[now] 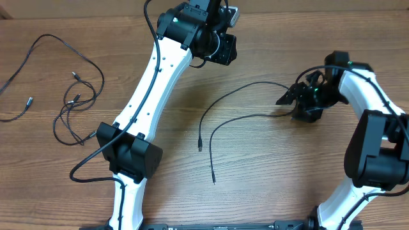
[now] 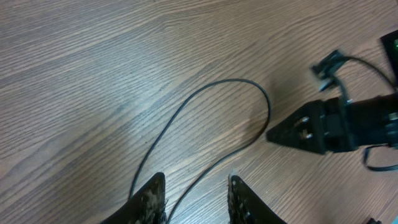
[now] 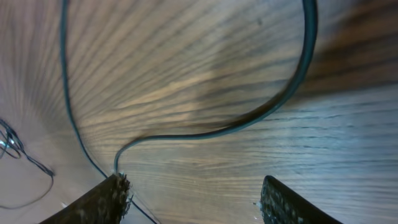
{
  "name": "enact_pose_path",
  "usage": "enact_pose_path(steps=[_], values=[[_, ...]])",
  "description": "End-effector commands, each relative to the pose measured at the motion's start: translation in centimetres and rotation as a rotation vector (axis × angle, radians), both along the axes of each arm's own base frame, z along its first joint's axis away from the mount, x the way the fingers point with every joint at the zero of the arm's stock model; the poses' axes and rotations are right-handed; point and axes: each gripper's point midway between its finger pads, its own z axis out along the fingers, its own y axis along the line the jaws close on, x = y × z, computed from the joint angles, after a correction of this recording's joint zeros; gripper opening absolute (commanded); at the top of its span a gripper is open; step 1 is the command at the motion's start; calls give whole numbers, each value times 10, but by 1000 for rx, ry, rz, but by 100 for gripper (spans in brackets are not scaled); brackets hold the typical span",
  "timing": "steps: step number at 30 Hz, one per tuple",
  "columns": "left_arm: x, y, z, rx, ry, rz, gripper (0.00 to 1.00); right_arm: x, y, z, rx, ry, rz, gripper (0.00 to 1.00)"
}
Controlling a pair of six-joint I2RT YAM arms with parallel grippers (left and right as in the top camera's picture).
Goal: Untangle cables
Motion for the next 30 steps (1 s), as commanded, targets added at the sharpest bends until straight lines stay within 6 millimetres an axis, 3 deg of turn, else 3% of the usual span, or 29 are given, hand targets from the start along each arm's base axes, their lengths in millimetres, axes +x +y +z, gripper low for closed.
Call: enact_pose_path(steps=[1, 6, 11, 16, 26, 30], values=[[-3, -6, -4, -17, 22, -6, 34, -7, 2, -15, 21, 76, -116, 66], [-4, -7, -7, -11, 28, -8, 34, -5, 3, -33, 24, 63, -179, 63], [-5, -6, -10, -7, 34, -8, 36, 6, 7, -47, 19, -5, -203, 51], [-4, -7, -9, -8, 32, -8, 36, 1, 7, -68, -108, -9, -206, 43], [-5, -6, -10, -6, 37, -8, 39, -9, 11, -82, -321, -7, -134, 7], [-6, -6, -11, -4, 42, -8, 40, -19, 10, -83, -327, 38, -135, 4]])
